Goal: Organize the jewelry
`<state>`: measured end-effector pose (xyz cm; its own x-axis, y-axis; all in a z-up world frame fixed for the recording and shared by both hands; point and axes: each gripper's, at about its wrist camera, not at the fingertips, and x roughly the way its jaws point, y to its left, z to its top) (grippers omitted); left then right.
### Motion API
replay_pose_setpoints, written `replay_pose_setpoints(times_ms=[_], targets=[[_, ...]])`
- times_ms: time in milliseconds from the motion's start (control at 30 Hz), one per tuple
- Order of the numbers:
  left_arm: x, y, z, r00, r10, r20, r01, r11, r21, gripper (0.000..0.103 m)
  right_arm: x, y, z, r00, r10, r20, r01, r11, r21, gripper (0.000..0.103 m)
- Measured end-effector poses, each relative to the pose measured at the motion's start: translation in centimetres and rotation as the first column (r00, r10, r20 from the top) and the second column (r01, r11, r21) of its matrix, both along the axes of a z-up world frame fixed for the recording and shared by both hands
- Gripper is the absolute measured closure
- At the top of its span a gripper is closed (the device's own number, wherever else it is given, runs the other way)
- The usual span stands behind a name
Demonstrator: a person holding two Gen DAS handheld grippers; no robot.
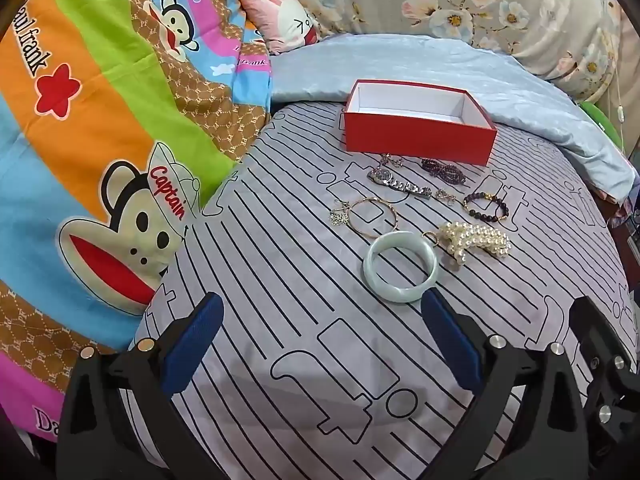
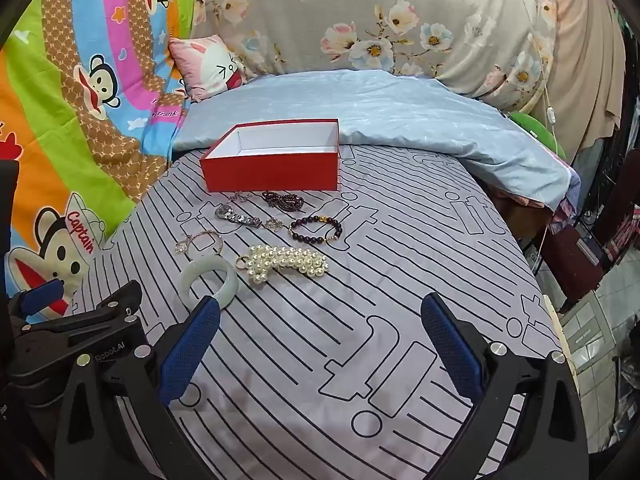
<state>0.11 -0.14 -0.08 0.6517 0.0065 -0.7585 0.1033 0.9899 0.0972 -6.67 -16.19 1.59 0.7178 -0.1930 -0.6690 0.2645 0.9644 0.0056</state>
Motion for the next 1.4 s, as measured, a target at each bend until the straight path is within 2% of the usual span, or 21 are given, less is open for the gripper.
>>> replay_pose_setpoints(times_ms=[367,1400], targets=[[-0.18,-0.01,-0.08,1.0,0.003,0.015,-0.003,1.0,-0.029,0.006,-0.06,0.18,0.03,1.0,0.004,-0.002,-0.004,1.0,-0.004,0.005],[0.06,0.07,-0.13,1.0,0.004,0.022,-0.003,1.0,-0.024,0.006,0.18,0.37,-0.1,1.0,0.006,-0.002,-0.006,1.0,0.0,0.005]])
